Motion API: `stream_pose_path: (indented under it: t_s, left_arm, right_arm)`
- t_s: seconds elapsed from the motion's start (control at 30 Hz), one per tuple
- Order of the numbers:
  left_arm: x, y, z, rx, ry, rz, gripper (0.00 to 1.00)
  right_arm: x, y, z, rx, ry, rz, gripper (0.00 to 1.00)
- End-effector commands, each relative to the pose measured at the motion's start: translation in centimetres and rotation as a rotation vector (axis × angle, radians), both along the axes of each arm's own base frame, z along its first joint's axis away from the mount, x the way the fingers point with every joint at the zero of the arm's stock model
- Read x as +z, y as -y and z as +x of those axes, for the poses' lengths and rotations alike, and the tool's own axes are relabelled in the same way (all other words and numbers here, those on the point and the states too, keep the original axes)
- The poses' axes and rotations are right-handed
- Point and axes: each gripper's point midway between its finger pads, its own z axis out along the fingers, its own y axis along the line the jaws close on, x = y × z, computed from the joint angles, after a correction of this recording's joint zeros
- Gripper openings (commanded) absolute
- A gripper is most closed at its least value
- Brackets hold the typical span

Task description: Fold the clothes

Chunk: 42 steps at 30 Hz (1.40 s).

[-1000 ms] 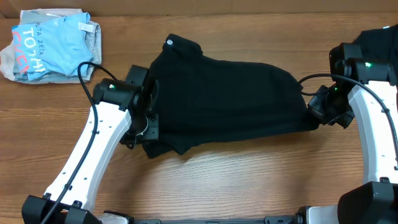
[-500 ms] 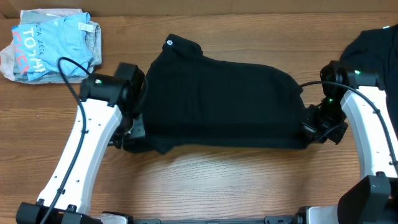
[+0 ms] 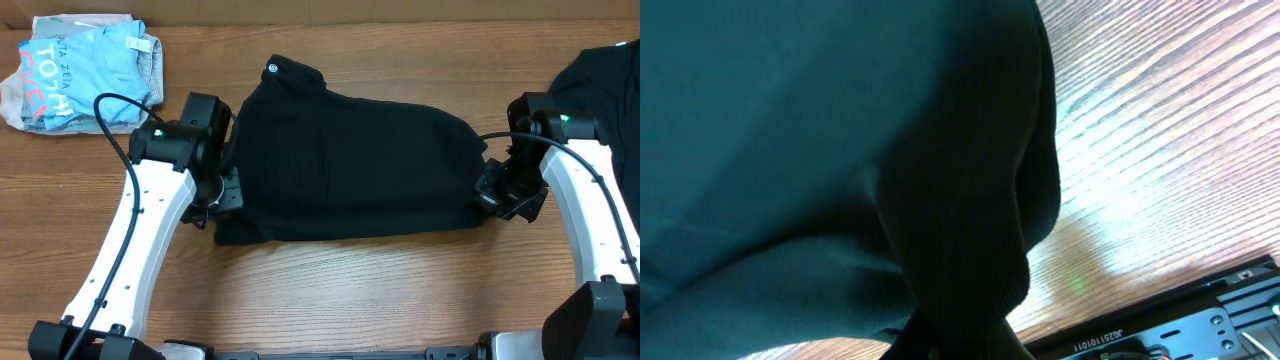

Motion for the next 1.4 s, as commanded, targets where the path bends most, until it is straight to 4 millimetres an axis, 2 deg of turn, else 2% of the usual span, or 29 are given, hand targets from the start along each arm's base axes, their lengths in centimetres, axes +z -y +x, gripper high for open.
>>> stream_pose_path:
  t_s: [0.0, 0.07, 0.27, 0.47, 0.73, 0.87, 1.0, 1.17, 1.2, 1.23, 1.27, 1.3, 1.33, 1.37]
  left_arm:
    - [-0.6, -0.1, 0.0, -0.023, 0.001, 0.005, 0.04]
    - [-0.8, -0.2, 0.5, -0.022, 0.023, 0.017, 0.04]
    - [-1.0, -0.2, 2.4, -0.019, 0.097, 0.021, 0.04]
    - [-1.0, 0.1, 4.4, -0.017, 0.172, 0.016, 0.05]
    - [-2.0, 0.2, 6.1, -0.015, 0.207, 0.019, 0.12]
    - [-3.7, 0.0, 7.3, -0.021, 0.197, 0.049, 0.11]
    - [-5.9, 0.2, 8.1, -0.025, 0.158, 0.057, 0.04]
    - [-8.0, 0.5, 10.0, -0.038, 0.173, 0.055, 0.05]
    - [-8.2, 0.6, 10.6, -0.047, 0.187, 0.055, 0.10]
    - [-8.3, 0.8, 11.1, -0.063, 0.204, 0.053, 0.24]
    - [-8.3, 0.9, 11.7, -0.079, 0.224, 0.053, 0.41]
    - [-8.2, 1.0, 12.2, -0.099, 0.245, 0.053, 0.65]
    - [-8.0, 1.1, 12.7, -0.123, 0.265, 0.055, 0.82]
    - [-7.7, 1.2, 13.1, -0.149, 0.284, 0.057, 0.85]
  right_arm:
    - [0.5, 1.5, -0.1, -0.042, 0.024, -0.093, 0.06]
    - [0.5, 2.1, 0.2, -0.061, 0.037, -0.128, 0.06]
    - [-0.3, 2.1, 1.1, -0.063, 0.075, -0.128, 0.06]
    - [-1.5, 1.4, 2.5, -0.067, 0.133, -0.083, 0.07]
    - [-1.6, 1.5, 4.4, -0.070, 0.213, -0.082, 0.07]
    - [-2.1, 1.5, 5.3, -0.071, 0.252, -0.082, 0.07]
    - [-2.5, 1.5, 5.7, -0.072, 0.266, -0.083, 0.07]
    - [-2.2, 1.6, 6.9, -0.073, 0.315, -0.086, 0.10]
    - [-2.2, 1.7, 7.1, -0.074, 0.327, -0.086, 0.13]
    - [-2.1, 1.7, 7.5, -0.074, 0.341, -0.086, 0.21]
    - [-2.0, 1.7, 7.8, -0.075, 0.355, -0.087, 0.40]
    - [-1.9, 1.8, 8.1, -0.076, 0.368, -0.090, 0.64]
    - [-1.8, 1.8, 8.4, -0.076, 0.379, -0.092, 0.85]
    - [-1.8, 1.8, 8.6, -0.076, 0.388, -0.094, 0.98]
